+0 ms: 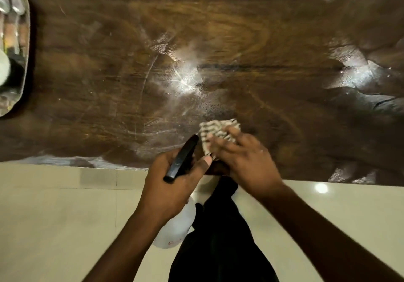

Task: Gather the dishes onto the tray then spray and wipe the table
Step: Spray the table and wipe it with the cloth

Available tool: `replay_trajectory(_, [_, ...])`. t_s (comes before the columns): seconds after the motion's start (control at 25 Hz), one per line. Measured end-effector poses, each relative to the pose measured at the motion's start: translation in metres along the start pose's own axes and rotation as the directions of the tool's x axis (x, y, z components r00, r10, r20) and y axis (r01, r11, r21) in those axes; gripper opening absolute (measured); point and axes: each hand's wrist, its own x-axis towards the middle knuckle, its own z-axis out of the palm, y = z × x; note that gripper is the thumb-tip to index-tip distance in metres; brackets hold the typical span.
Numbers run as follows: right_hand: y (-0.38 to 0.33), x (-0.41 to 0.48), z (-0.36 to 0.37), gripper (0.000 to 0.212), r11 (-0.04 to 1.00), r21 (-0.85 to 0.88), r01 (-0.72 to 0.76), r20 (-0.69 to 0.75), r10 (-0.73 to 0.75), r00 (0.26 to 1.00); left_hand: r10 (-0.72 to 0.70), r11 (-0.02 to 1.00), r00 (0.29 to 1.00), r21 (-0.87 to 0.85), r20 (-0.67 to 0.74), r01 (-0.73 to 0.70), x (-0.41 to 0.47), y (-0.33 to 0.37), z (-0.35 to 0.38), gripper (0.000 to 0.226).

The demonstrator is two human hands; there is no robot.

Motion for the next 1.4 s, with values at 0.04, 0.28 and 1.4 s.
replay_trajectory(0.04, [0.031, 0.007, -0.01, 0.067, 0.995, -0.022, -0.1, -0.024, 0.1, 0.995, -0.004, 1.0, 1.0, 0.003, -0.006, 0.004, 0.004, 0.002, -0.002, 0.045])
replay_trajectory(0.28, [0.058, 0.066, -0.026, 0.063, 0.782, 0.182, -0.596, -0.228, 0.623, 0.748, -0.043, 0.994, 0.999, -0.106, -0.033, 0.039, 0.036, 0.02, -0.005, 0.032])
replay_trajectory(1.4, [0.144, 0.184, -0.063, 0.065, 0.996, -0.094, 0.002, -0.003, -0.002, 1.0, 0.007, 1.0, 0.998, -0.012, 0.063, -0.007, 0.12, 0.069, -0.064, 0.045])
